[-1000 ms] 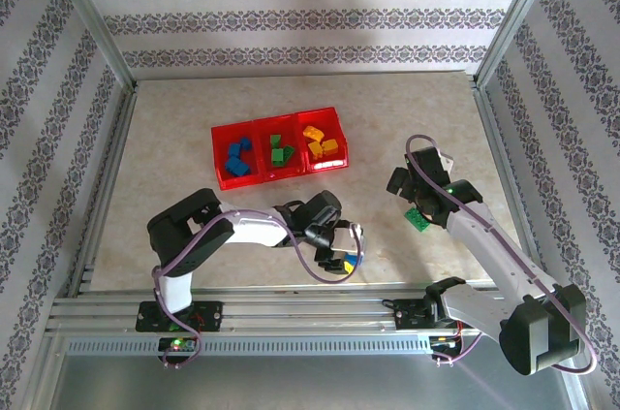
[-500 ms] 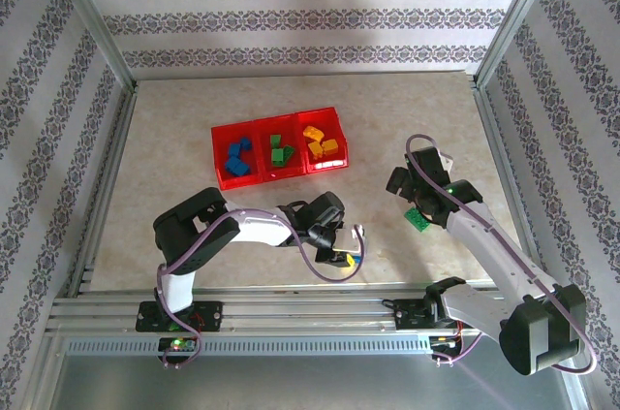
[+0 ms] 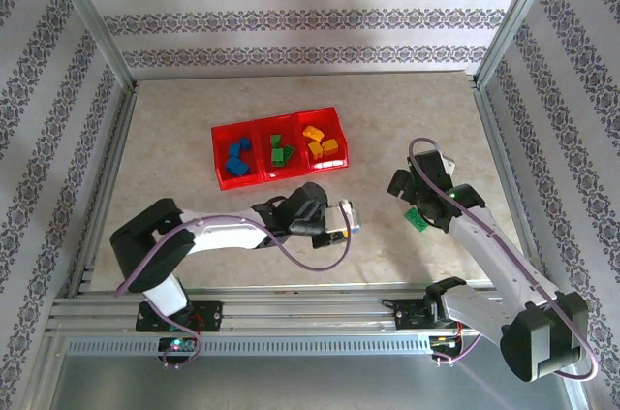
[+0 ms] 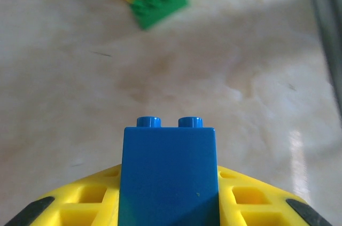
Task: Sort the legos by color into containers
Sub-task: Pick up the lego from the middle-left of the table, then place the lego in the container.
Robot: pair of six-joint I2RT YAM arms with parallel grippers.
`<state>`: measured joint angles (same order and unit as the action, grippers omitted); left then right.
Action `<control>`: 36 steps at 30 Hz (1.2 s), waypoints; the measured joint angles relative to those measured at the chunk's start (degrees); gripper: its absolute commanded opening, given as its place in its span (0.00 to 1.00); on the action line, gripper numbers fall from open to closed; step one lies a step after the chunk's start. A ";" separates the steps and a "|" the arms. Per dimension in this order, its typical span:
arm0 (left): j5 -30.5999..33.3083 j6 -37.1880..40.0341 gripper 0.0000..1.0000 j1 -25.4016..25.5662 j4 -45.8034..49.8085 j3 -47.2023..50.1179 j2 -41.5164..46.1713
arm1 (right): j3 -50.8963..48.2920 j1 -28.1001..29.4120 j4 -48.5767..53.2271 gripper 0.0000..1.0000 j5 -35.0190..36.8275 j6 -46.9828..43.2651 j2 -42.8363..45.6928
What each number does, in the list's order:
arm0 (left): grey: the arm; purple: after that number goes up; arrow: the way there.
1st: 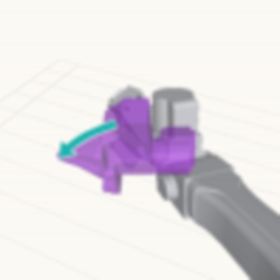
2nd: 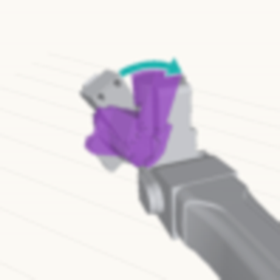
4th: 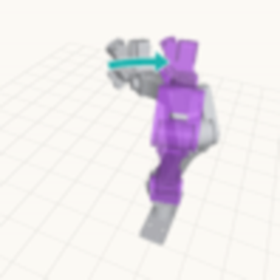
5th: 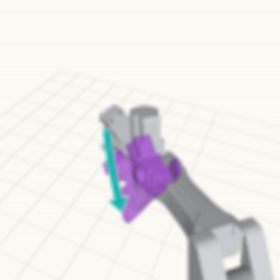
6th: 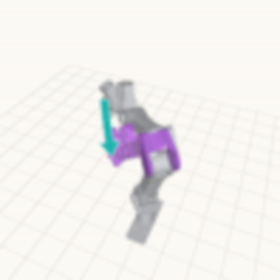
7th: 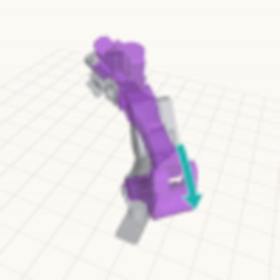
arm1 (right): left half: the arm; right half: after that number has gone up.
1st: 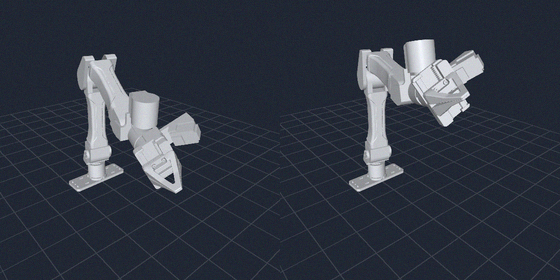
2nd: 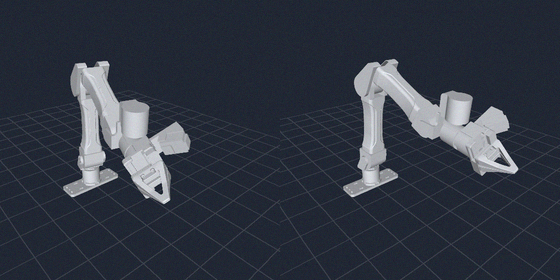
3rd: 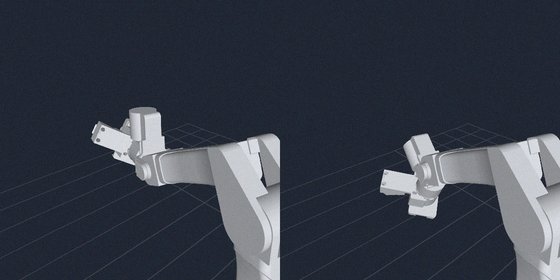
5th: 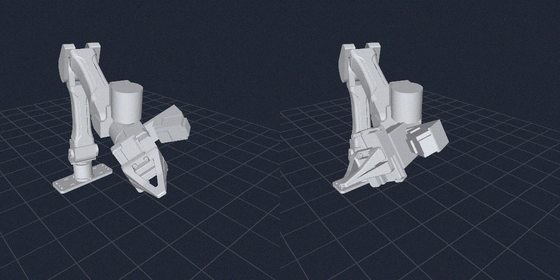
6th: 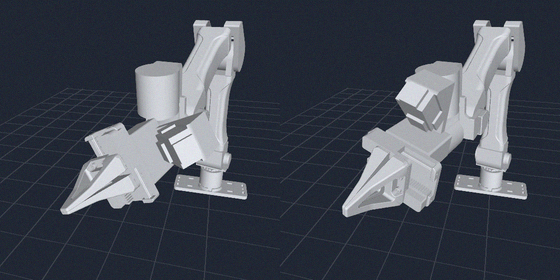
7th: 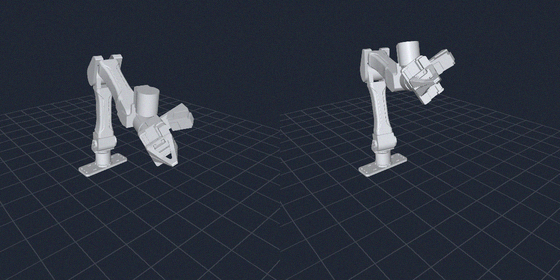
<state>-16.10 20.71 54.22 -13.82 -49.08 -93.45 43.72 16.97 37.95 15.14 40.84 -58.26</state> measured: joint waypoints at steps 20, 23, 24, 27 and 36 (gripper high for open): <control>22.88 -27.30 0.27 -24.55 13.62 -0.98 17.31 | -4.11 -3.56 1.49 0.98 0.57 2.56 4.28; 24.76 -29.11 0.27 -26.58 16.63 -3.58 15.39 | -4.96 -4.50 1.51 0.98 0.26 2.62 4.26; 25.24 -29.64 0.27 -27.23 17.27 -4.39 14.53 | -5.33 -4.70 1.49 0.98 0.20 2.73 4.24; 25.83 -31.04 0.27 -29.57 18.64 -6.19 11.82 | -6.60 -5.57 1.38 0.98 -0.35 2.78 4.17; 25.07 -34.42 0.27 -35.01 21.55 -10.93 1.09 | -8.70 -7.13 -0.72 0.98 -2.62 2.93 1.75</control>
<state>8.97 -13.72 19.20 7.73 -60.01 -92.36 35.03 9.85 37.23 12.51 43.77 -56.51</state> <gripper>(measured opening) 0.328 0.982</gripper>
